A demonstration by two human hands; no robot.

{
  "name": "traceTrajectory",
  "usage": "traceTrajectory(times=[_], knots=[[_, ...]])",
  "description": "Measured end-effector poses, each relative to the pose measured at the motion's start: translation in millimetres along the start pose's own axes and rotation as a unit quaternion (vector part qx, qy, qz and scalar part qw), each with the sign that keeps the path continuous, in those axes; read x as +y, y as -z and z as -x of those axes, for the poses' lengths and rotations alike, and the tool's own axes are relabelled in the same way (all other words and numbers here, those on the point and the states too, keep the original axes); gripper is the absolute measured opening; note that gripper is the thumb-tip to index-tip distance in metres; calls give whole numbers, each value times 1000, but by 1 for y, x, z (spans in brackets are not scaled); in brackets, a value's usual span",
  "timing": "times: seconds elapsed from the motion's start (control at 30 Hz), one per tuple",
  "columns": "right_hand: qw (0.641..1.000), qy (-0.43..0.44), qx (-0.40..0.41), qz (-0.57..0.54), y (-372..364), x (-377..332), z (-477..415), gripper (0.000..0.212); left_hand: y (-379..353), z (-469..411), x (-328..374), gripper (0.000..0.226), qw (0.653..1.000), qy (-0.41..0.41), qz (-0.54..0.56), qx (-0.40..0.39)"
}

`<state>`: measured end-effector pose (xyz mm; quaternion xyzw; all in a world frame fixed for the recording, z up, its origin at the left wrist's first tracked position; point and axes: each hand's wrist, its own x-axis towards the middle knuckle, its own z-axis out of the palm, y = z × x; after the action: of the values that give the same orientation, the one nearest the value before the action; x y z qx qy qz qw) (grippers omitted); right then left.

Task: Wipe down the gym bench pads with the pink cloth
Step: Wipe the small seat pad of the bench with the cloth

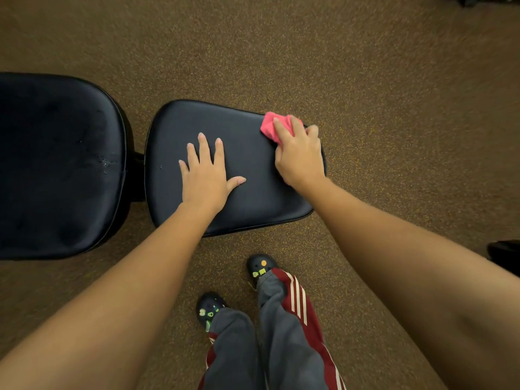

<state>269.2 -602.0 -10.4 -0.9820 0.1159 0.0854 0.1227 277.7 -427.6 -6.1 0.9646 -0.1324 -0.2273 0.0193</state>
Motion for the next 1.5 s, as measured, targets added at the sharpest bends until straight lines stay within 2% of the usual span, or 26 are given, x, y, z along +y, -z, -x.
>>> traceTrajectory(times=[0.27,0.6,0.77,0.93,1.07,1.3,1.5], knots=[[996,-62,53,-29,-18,-4,34,51,0,0,0,88,1000,-1,-2,-9],[993,-106,27,-48,-7,13,17,52,-1,1,-3,87,1000,-8,-2,-1],[993,-101,42,-40,-15,9,49,52,1,2,-2,87,1000,-9,-4,-5],[994,-104,35,-17,-9,17,40,51,2,1,-2,87,1000,-10,-4,-2],[990,-119,58,-47,-16,8,50,52,0,2,-3,86,1000,-10,-8,2],[989,-67,76,-105,-30,5,90,52,4,2,-1,87,1000,-5,8,-8],[970,-154,95,-162,-33,10,77,50,3,3,-3,86,1000,-8,15,-2]])
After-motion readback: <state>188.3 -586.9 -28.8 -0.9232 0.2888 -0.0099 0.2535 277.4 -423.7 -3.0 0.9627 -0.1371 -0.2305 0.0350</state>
